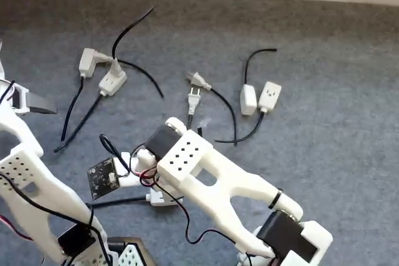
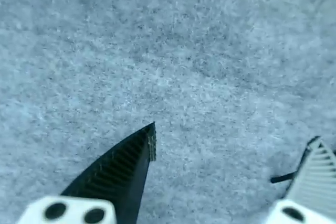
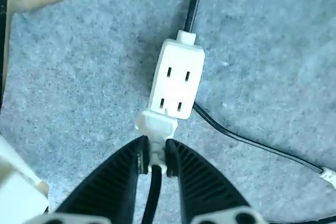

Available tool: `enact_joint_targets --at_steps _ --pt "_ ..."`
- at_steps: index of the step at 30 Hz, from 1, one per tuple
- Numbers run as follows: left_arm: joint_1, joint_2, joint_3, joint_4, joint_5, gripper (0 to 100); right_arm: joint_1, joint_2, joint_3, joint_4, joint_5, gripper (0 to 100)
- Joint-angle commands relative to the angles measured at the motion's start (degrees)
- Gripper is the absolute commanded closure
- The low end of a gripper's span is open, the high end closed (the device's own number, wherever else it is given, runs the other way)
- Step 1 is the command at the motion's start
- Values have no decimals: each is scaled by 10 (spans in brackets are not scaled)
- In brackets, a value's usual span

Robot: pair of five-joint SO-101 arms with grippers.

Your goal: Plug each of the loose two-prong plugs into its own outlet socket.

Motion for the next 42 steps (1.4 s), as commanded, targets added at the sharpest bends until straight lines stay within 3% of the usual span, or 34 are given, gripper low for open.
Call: enact_joint_targets --at_steps 1,42 --pt "-1 -7 -24 1 -4 586 -5 -3 -3 -8 4 991" --pt "0 -6 -24 1 -4 586 24 0 0 -15 35 991"
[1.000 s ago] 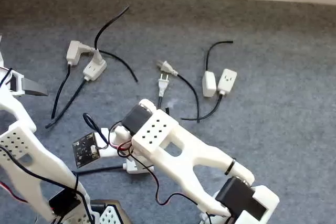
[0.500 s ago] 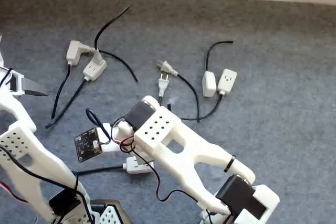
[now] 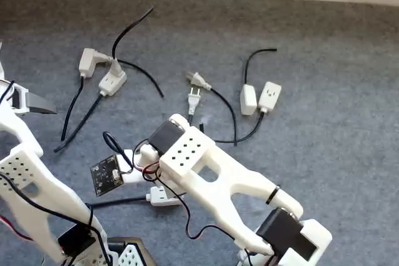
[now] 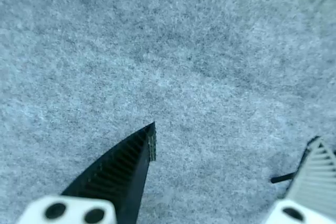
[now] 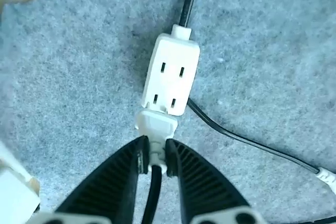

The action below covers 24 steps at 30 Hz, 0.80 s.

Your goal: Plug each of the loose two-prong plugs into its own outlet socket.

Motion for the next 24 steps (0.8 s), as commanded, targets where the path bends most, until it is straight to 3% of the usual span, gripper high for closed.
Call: enact_joint_targets --at_steps 1,24 --pt "0 -6 -23 1 -4 586 7 -7 -3 -15 6 991" --pt "0 -6 -23 1 -4 586 -3 1 45 -49 8 991"
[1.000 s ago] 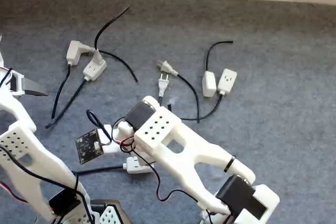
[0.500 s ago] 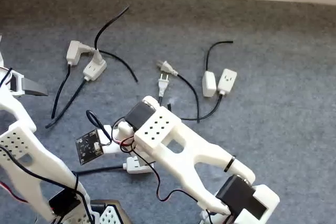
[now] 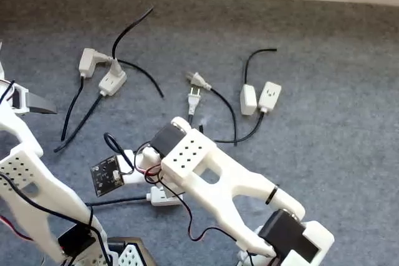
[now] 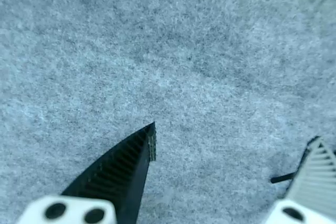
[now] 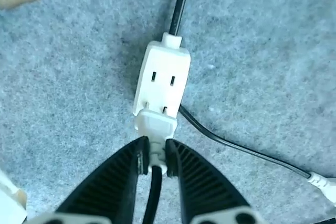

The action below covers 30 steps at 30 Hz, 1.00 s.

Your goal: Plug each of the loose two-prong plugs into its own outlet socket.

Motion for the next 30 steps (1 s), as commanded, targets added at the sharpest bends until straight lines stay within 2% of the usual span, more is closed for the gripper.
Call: enact_joint_targets --at_steps 1,8,15,24,27,30 --pt "0 -6 -23 1 -4 586 -3 13 13 -4 8 991" --pt "1 -6 -22 1 -4 586 -19 80 10 -24 5 991" --pt "0 -6 -23 1 -4 586 -50 118 15 -65 -37 991" --pt "0 -8 -23 1 -4 583 -47 116 48 -88 -103 988" --pt "1 -10 -24 1 -4 583 -37 101 2 -49 -128 926" --pt "3 -10 -24 1 -4 584 -33 67 -56 7 -146 780"
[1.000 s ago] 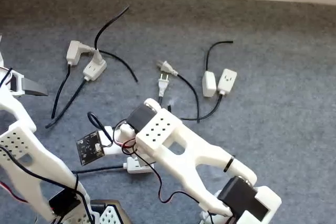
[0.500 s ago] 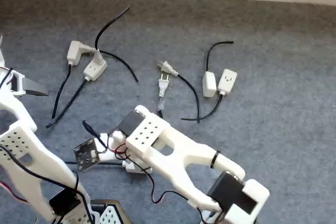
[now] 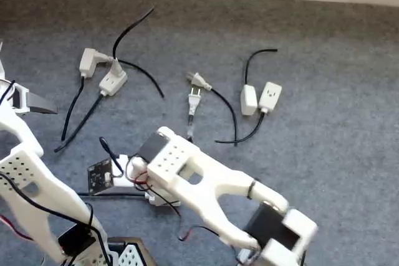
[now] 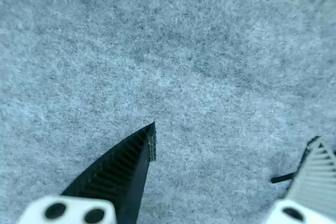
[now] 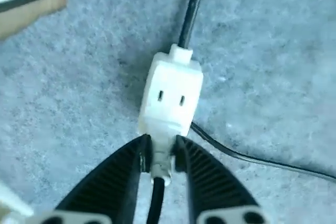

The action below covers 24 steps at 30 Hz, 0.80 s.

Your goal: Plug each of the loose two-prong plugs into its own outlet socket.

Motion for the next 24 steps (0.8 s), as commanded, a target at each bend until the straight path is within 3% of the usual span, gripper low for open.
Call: enact_joint_targets --at_steps 1,5,11,16,20,24 --pt "3 -10 -24 1 -4 585 7 -41 -70 60 -17 734" --pt "4 -9 -24 4 -4 585 9 -59 -153 133 -19 620" --pt "17 -9 -24 31 -4 585 34 -63 -391 237 -73 617" --pt "61 -10 -46 86 -2 585 131 -64 -528 236 -193 617" --pt "95 -11 -111 142 2 585 247 -101 -529 236 -216 617" --pt "124 -40 -145 145 39 585 368 -167 -517 236 -232 617"
